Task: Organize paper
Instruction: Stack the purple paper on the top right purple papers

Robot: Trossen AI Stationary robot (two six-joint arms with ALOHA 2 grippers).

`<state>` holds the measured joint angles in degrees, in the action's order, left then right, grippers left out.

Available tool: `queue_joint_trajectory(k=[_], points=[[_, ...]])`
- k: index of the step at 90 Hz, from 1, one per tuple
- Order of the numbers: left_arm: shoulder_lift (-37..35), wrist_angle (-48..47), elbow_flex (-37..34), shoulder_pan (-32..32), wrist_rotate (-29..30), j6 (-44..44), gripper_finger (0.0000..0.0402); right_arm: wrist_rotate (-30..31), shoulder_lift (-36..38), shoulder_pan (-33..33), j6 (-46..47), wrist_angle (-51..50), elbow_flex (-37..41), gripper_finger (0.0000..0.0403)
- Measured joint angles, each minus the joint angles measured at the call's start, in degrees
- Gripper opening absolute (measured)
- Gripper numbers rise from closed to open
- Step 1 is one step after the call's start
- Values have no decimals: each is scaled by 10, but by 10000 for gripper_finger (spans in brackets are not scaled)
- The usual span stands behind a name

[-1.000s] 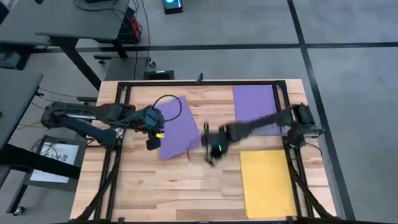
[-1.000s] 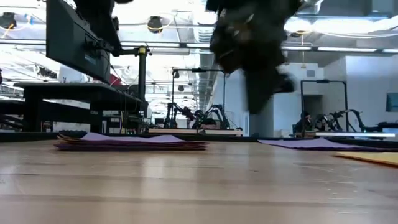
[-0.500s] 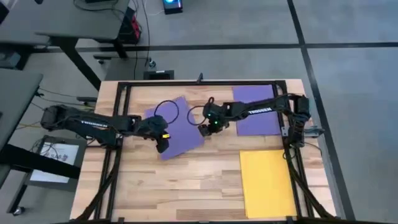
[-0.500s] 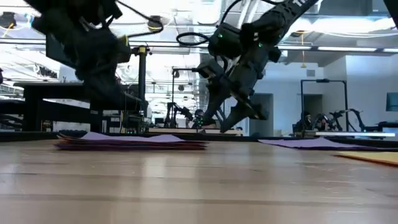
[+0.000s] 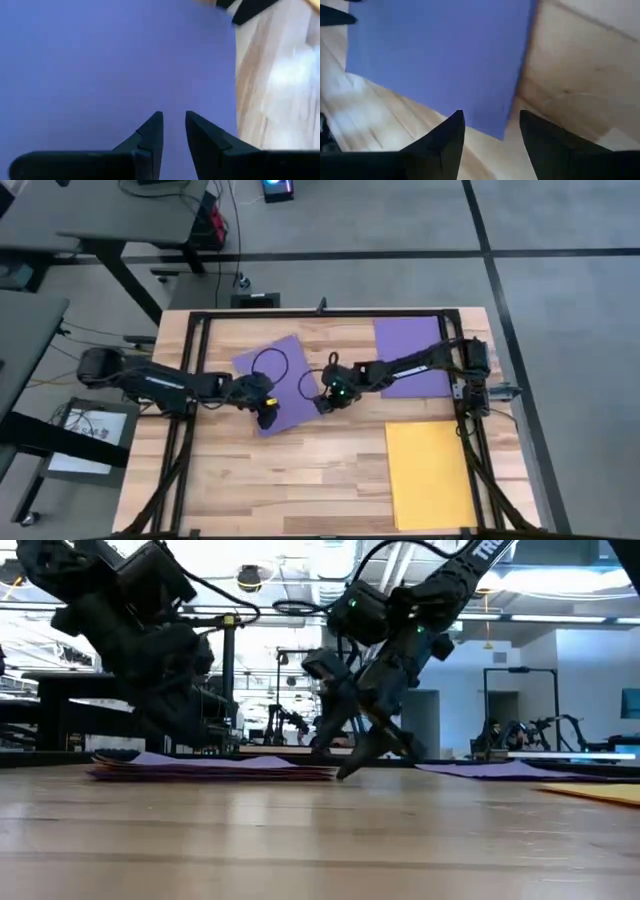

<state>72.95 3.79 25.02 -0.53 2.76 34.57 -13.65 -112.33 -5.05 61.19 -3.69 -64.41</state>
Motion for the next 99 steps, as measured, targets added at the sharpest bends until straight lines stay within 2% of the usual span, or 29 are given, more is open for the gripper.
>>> queue_joint_trajectory(k=[19, 50, 74, 99], points=[[41, 2, 21, 16, -2, -30, 66, -1, -2, 3, 5, 10, 0, 179], [105, 22, 23, 27, -13, -30, 66, -30, -2, 2, 22, 37, 0, 179], [106, 24, 23, 28, -13, -35, 66, -75, 14, -4, 31, 31, 0, 179], [106, 23, 22, 28, -14, -36, 66, -79, 34, -13, 29, -12, 0, 179]])
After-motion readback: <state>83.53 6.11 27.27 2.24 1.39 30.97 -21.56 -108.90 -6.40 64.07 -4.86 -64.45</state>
